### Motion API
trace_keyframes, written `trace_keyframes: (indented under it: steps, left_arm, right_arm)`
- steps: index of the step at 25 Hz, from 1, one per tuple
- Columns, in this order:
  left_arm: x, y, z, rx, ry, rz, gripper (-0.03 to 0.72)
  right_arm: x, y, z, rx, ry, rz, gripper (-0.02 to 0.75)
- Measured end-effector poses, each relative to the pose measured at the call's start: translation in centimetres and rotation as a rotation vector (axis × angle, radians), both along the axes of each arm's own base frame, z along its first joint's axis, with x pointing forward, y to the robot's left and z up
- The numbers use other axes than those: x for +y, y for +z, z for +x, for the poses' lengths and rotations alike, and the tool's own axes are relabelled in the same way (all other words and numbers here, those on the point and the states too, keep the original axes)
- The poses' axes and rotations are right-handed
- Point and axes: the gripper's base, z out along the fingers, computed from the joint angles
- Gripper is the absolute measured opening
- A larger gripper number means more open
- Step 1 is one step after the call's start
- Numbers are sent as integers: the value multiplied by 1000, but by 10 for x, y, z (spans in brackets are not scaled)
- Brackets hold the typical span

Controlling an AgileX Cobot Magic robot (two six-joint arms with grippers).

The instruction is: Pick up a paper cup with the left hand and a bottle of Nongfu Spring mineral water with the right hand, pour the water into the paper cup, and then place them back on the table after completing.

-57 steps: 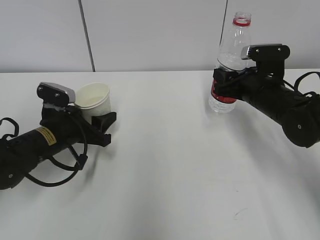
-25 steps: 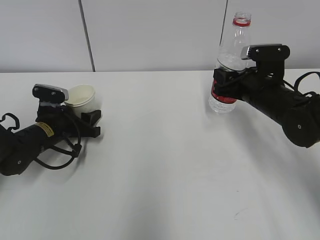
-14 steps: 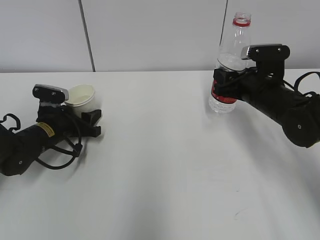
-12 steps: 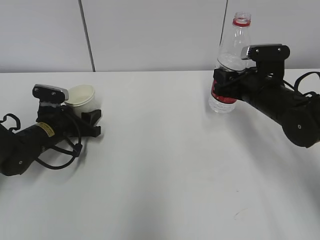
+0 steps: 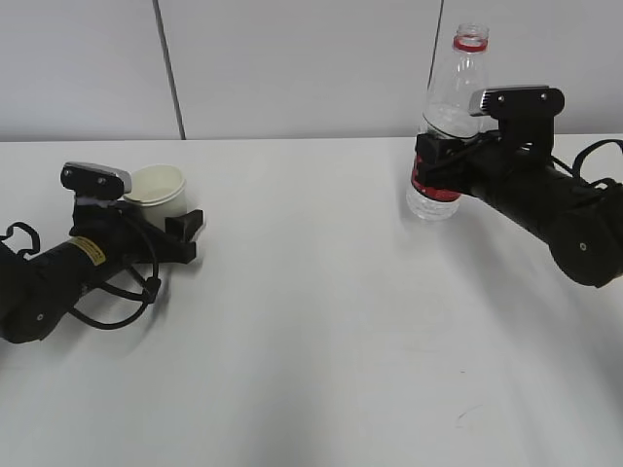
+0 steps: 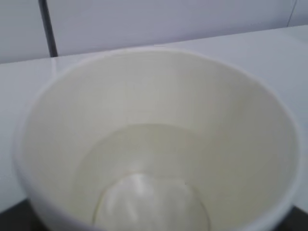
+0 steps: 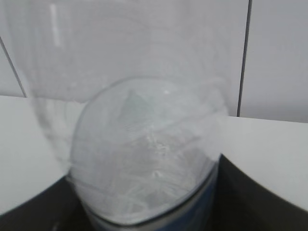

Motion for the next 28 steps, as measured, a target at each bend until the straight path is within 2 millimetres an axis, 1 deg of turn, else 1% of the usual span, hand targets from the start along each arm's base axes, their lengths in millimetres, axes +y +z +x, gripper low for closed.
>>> trace_keyframes:
  steps: [1,4,7,12,16,19,24,28]
  left_arm:
    - [0,0,0,-3,0,-1,520]
    - [0,0,0,-3,0,-1,545]
    - [0,2,0,-4,3,-3,549]
    - [2,9,-7,-5,6,-5,552]
    - [3,15,-15,-4,7,-6,553]
    - [4,16,-23,12,8,-4,553]
    - [6,22,-40,25,8,-8,553]
    - [8,27,-52,28,10,-13,553]
  right_arm:
    - [0,0,0,0,0,0,411]
    - [0,0,0,0,0,0,411]
    - [0,0,0,0,0,0,411]
    - [0,0,0,0,0,0,411]
    - [0,0,0,2,0,0,411]
    - [0,0,0,2,0,0,410]
    - [0,0,0,2,0,0,410]
    - [0,-9,1,24,0,-4,410]
